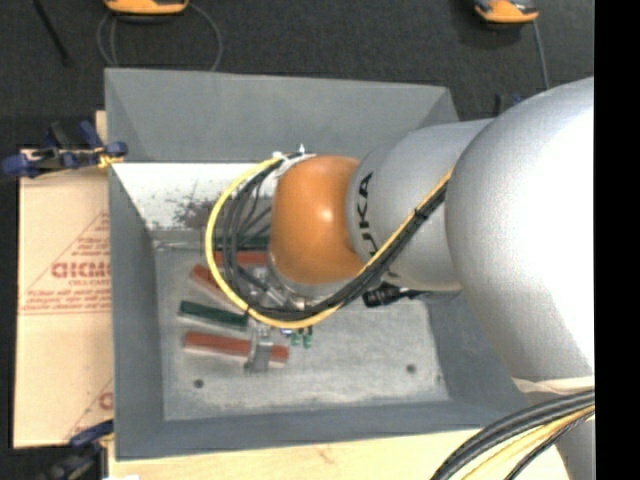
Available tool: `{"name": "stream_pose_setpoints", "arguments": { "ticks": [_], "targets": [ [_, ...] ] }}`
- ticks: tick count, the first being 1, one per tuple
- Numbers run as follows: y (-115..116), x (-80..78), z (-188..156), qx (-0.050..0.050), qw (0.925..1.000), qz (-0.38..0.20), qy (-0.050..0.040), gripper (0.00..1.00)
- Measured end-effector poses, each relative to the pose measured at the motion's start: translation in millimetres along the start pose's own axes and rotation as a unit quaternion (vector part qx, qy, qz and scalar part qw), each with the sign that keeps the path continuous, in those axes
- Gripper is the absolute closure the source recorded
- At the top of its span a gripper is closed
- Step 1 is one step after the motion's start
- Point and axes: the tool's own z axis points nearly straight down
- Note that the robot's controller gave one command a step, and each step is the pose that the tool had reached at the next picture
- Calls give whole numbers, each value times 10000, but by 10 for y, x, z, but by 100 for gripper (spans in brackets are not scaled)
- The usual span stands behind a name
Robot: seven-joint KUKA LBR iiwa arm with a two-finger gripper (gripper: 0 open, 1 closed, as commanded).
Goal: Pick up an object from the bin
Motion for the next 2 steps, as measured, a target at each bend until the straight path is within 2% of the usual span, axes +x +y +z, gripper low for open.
{"name": "stream_pose_setpoints", "arguments": {
  "ticks": [1,2],
  "targets": [
    [60,151,470,0,9989,469,8,0],
    [61,142,465,-3,9989,465,3,0]
  ]
}}
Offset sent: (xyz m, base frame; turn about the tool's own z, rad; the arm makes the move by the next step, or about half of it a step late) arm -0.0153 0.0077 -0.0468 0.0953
